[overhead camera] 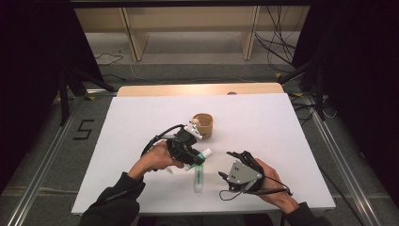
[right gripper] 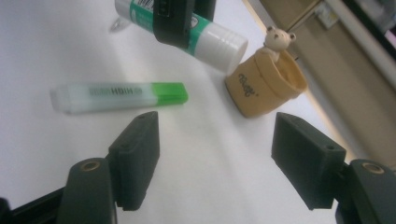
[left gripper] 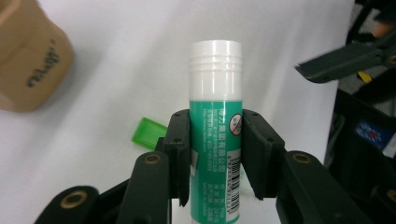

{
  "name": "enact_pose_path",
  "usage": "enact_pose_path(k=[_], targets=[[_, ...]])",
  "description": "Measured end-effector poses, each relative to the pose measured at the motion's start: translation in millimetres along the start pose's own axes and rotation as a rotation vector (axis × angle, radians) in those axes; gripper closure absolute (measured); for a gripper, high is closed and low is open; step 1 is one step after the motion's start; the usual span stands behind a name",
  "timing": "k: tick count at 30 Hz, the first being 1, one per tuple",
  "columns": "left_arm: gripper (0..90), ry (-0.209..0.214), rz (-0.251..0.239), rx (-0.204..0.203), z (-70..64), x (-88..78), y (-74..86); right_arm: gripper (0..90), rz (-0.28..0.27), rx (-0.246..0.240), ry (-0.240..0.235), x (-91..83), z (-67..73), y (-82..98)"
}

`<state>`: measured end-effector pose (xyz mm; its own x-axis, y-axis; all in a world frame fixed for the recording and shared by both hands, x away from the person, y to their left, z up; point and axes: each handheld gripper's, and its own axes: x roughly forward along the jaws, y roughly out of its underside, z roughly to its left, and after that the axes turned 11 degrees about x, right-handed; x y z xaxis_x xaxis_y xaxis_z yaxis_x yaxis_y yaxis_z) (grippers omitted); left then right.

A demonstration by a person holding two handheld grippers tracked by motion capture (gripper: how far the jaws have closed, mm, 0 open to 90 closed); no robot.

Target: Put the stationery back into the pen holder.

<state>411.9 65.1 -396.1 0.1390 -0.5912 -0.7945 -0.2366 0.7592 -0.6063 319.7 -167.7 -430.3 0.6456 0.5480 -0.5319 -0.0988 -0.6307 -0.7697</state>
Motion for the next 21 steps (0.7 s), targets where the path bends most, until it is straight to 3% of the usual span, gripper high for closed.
enact_pose_path(k=[4, 7, 12, 18, 21], targets=[[65.3, -0.046, -0.046, -0.014, 1.5, -3.4, -0.6, 30.5, -0.017, 0.165, -0.050, -3.0, -10.7, 6.4], [65.2, -0.082, -0.080, -0.027, 2.1, -4.3, -2.2, 28.6, -0.029, 0.252, -0.085, -5.5, -16.5, 10.8], [65.2, -0.153, -0.164, -0.076, 5.8, -3.9, -1.9, 27.3, -0.048, 0.335, -0.100, -9.9, -21.4, 15.4], [65.3, -0.238, -0.265, -0.135, 10.1, -3.5, -2.6, 25.3, -0.094, 0.485, -0.146, -14.3, -29.8, 21.7], [65.3, -0.276, -0.303, -0.154, 11.4, -2.2, -5.3, 24.8, -0.106, 0.518, -0.144, -17.2, -32.2, 24.2]])
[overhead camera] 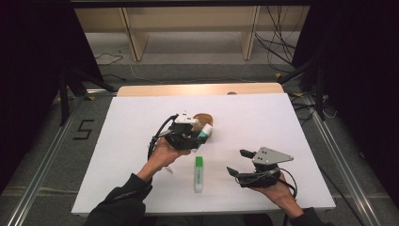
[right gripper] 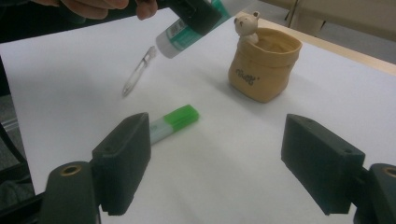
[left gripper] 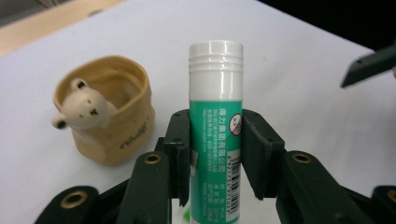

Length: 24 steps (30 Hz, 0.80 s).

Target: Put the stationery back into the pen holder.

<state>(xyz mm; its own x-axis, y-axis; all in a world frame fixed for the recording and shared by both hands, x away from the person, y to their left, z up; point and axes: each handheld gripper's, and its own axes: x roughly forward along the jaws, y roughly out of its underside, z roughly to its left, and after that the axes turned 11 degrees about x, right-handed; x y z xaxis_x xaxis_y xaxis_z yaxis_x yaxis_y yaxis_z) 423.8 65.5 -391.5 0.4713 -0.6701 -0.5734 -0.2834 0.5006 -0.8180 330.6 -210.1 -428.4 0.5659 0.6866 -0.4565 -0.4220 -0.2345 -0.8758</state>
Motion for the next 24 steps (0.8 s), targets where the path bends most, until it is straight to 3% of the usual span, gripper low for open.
enact_pose_path(k=[6, 12, 17, 24], targets=[[65.2, -0.022, -0.051, -0.027, 5.4, 7.8, -4.7, 23.6, 0.007, 0.001, 0.001, -4.0, 2.1, 3.5], [65.2, -0.056, -0.091, -0.054, 10.8, 17.2, -10.3, 23.0, -0.004, 0.044, -0.021, -8.7, 1.7, 6.1], [65.2, -0.086, -0.099, -0.066, 18.8, 25.2, -15.9, 22.6, -0.013, 0.088, -0.035, -13.4, -0.9, 8.5], [65.2, -0.123, -0.118, -0.094, 27.1, 35.4, -24.7, 22.4, -0.017, 0.108, -0.032, -15.9, -5.3, 11.2]])
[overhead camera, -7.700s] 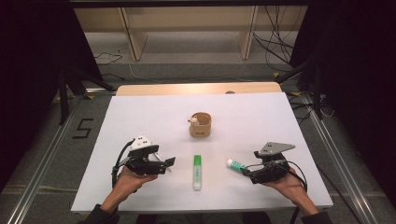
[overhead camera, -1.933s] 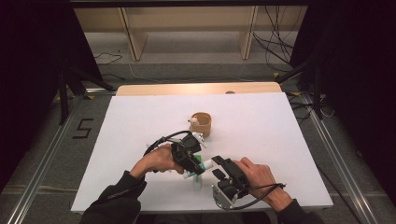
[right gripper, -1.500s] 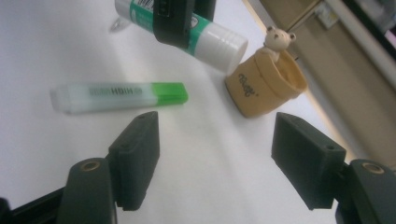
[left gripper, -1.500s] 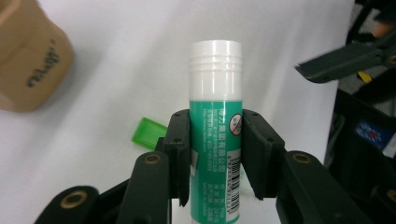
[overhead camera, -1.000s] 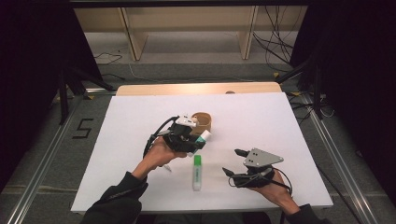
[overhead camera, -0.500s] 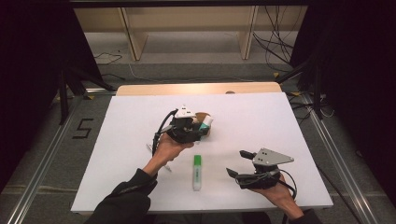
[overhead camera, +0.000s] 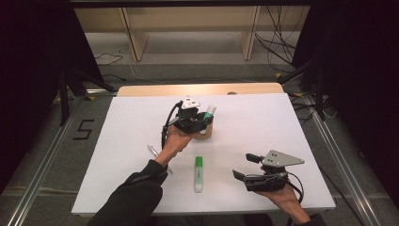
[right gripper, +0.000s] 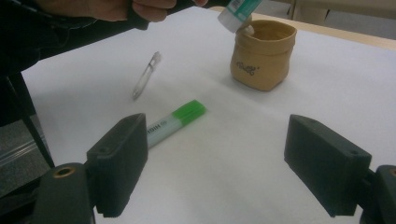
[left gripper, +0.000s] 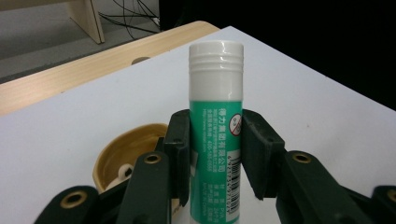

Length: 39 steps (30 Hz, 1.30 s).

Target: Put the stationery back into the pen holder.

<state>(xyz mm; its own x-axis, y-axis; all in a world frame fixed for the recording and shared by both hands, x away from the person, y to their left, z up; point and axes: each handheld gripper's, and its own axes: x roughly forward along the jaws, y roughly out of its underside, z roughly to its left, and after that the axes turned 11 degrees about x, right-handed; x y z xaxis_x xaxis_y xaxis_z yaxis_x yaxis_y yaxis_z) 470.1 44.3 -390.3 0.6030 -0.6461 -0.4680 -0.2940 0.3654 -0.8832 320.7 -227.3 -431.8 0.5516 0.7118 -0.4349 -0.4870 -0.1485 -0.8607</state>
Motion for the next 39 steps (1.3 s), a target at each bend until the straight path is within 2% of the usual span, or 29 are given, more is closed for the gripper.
enact_pose_path(k=[1, 4, 12, 26, 30, 39], targets=[[65.2, 0.002, -0.008, -0.011, 0.3, 1.4, -1.3, 22.4, -0.002, -0.006, -0.001, -0.1, -0.2, 0.0], [65.2, -0.013, -0.010, -0.006, 0.9, 5.2, -5.6, 22.4, -0.002, -0.006, 0.002, -0.3, -0.1, 0.4], [65.1, -0.048, -0.015, -0.023, 6.3, 17.6, -12.3, 22.6, -0.003, -0.011, -0.004, -0.5, 0.0, 0.7], [65.1, -0.112, 0.014, -0.049, 11.6, 35.1, -9.5, 22.9, 0.004, -0.024, -0.012, 0.2, 1.7, 1.1], [65.1, -0.137, 0.011, -0.075, 13.2, 39.0, -7.4, 23.0, 0.004, -0.024, -0.011, 0.0, 1.8, 1.1], [65.0, -0.173, 0.031, -0.070, 11.8, 45.6, -6.0, 23.3, 0.008, -0.023, -0.014, 0.4, 2.2, 1.4]])
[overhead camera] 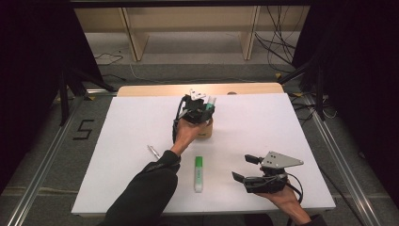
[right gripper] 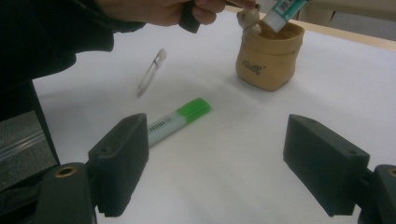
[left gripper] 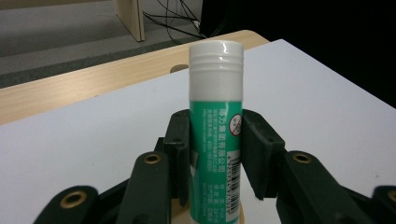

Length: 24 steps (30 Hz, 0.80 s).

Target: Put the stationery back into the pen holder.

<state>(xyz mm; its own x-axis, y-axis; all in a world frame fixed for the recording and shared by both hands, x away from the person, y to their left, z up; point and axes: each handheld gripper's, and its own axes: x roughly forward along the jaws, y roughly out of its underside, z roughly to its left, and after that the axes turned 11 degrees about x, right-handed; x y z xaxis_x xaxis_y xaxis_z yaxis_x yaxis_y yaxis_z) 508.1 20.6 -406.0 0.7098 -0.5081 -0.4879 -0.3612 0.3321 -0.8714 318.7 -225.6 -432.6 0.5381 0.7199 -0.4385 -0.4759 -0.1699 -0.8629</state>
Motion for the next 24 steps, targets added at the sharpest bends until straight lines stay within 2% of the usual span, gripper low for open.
enact_pose_path(k=[9, 11, 14, 17, 24], targets=[[65.0, -0.025, 0.028, -0.002, -2.7, 5.6, 1.2, 23.8, 0.004, -0.005, 0.004, -0.4, 1.1, -0.2], [65.0, -0.014, 0.038, -0.016, -2.6, 6.4, 0.4, 23.9, 0.004, -0.003, 0.003, -0.3, 1.4, -0.3], [65.0, -0.023, 0.066, 0.012, -5.0, 6.9, -1.0, 23.9, 0.005, -0.003, 0.004, -0.1, 1.4, -0.3], [65.0, -0.035, 0.080, 0.017, -5.9, 8.1, -0.7, 23.9, 0.006, -0.002, 0.005, -0.6, 1.0, -0.3], [65.1, -0.046, 0.071, 0.005, -6.2, 9.5, 0.5, 23.9, 0.001, -0.003, 0.007, -0.7, 1.5, -0.4]])
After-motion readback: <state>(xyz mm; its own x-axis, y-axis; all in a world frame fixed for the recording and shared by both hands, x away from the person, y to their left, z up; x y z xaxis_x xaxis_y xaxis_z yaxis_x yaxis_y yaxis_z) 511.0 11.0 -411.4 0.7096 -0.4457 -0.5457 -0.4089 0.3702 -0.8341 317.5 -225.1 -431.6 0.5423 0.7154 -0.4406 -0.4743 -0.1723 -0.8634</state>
